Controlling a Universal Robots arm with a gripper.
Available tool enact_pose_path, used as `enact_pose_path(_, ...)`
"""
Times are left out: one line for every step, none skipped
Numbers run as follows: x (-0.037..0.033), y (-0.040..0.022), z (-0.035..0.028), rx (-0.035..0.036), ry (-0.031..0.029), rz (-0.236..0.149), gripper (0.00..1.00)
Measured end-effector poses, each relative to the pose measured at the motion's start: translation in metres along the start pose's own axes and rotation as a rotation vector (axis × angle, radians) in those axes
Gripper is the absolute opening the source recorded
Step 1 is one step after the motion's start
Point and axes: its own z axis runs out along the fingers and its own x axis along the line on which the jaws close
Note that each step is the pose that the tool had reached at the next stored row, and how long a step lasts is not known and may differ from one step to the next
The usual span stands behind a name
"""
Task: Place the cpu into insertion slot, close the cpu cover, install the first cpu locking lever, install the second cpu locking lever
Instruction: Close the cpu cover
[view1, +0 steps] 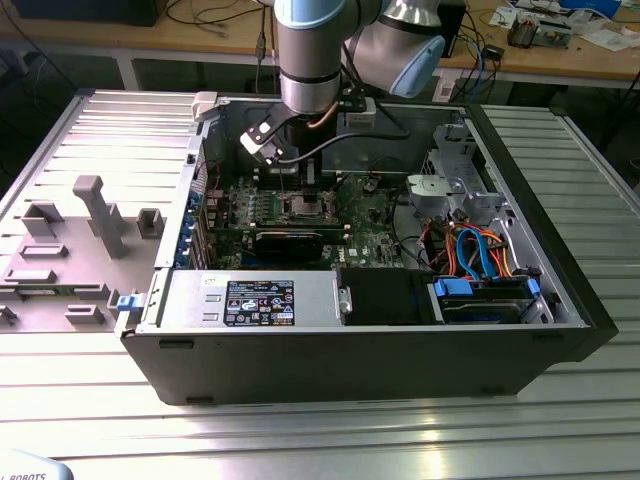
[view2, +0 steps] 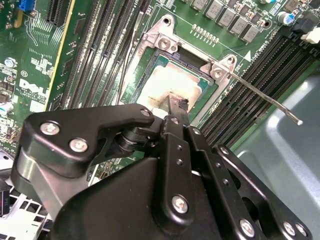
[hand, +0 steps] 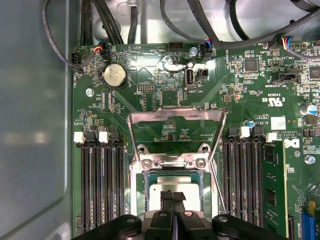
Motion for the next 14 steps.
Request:
enact_pose_path(0.0000,0.0000,0.0000,0.0000,0.0000,0.000,0.11)
enact_pose_path(0.0000,0.0000,0.0000,0.0000,0.0000,0.000,0.11)
enact_pose_path(0.0000,0.0000,0.0000,0.0000,0.0001,0.000,0.11)
enact_pose_path(0.0000,0.0000,0.0000,0.0000,0.0000,0.000,0.11)
enact_pose_path(0.0000,0.0000,0.0000,0.0000,0.0001,0.000,0.11)
enact_pose_path(0.0000,0.0000,0.0000,0.0002,0.0002,0.000,0.11)
enact_pose_path(0.0000,0.0001,0.0000,0.0028,0.0019,0.000,0.11)
enact_pose_path(0.0000,0.0000,0.0000,0.0126,0.0041,0.000,0.11)
enact_pose_path(-0.0001,0.0000,-0.0001,0.0197,0.0054,0.000,0.11)
enact_pose_path(-0.0001,0.0000,-0.0001,0.0210,0.0059,0.000,0.11)
enact_pose_path(0.0000,0.0000,-0.0001,0.0210,0.0061,0.000,0.11)
enact_pose_path(0.0000,0.0000,-0.0004,0.0209,0.0062,0.000,0.11)
enact_pose_path(0.0000,0.0002,-0.0028,0.0208,0.0063,0.000,0.11)
enact_pose_path(0.0000,0.0004,-0.0065,0.0209,0.0062,0.000,0.11)
